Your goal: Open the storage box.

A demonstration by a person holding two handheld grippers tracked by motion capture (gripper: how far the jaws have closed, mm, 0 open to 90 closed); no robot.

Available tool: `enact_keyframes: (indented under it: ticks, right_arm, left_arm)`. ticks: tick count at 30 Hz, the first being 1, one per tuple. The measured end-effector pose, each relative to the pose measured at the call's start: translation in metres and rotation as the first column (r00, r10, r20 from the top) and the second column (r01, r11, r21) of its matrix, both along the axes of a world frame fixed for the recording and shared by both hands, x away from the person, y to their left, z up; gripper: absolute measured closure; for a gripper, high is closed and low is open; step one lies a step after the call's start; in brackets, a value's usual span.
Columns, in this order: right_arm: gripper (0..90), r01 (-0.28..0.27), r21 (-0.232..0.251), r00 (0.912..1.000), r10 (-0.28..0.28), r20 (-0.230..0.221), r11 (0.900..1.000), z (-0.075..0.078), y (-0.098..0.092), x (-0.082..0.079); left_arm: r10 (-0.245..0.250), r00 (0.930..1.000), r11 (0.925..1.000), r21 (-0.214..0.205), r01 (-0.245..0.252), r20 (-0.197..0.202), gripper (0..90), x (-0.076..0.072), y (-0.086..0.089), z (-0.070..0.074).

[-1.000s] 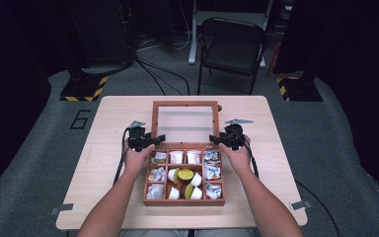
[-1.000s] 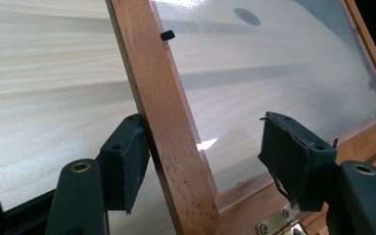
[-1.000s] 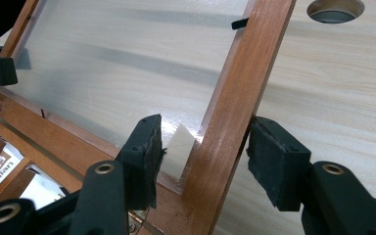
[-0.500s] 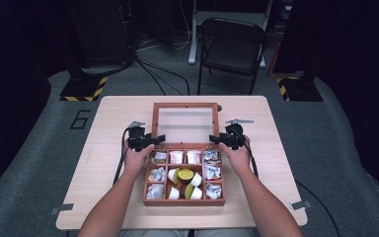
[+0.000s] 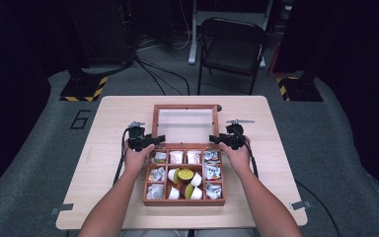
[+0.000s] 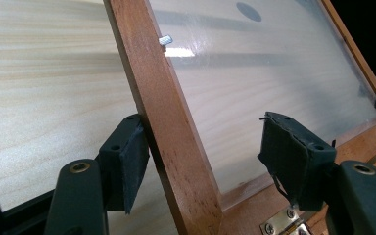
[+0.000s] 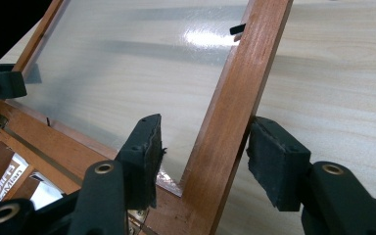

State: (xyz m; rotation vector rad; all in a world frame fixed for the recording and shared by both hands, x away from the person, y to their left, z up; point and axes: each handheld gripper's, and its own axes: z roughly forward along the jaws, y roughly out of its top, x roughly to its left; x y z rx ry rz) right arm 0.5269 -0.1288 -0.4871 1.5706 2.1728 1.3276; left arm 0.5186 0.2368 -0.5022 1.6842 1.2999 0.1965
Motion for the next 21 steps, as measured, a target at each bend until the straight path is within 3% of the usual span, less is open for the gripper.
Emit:
enact_keyframes:
  ticks: [6, 21]
  right_arm:
    - [46.6, 0.005, 0.012, 0.9999, -0.005, -0.013, 0.9999, -0.0016, -0.0009, 0.0012]
    - [46.7, 0.011, 0.044, 0.999, -0.009, -0.045, 0.999, -0.0047, -0.0028, 0.0034]
  left_arm:
    - [0.01, 0.9998, 0.9997, -0.022, -0.011, -0.016, 35.2, 0.0009, -0.0002, -0.0015]
    - [0.016, 0.9993, 0.9996, -0.023, -0.017, -0.035, 34.6, 0.0017, 0.0001, -0.0033]
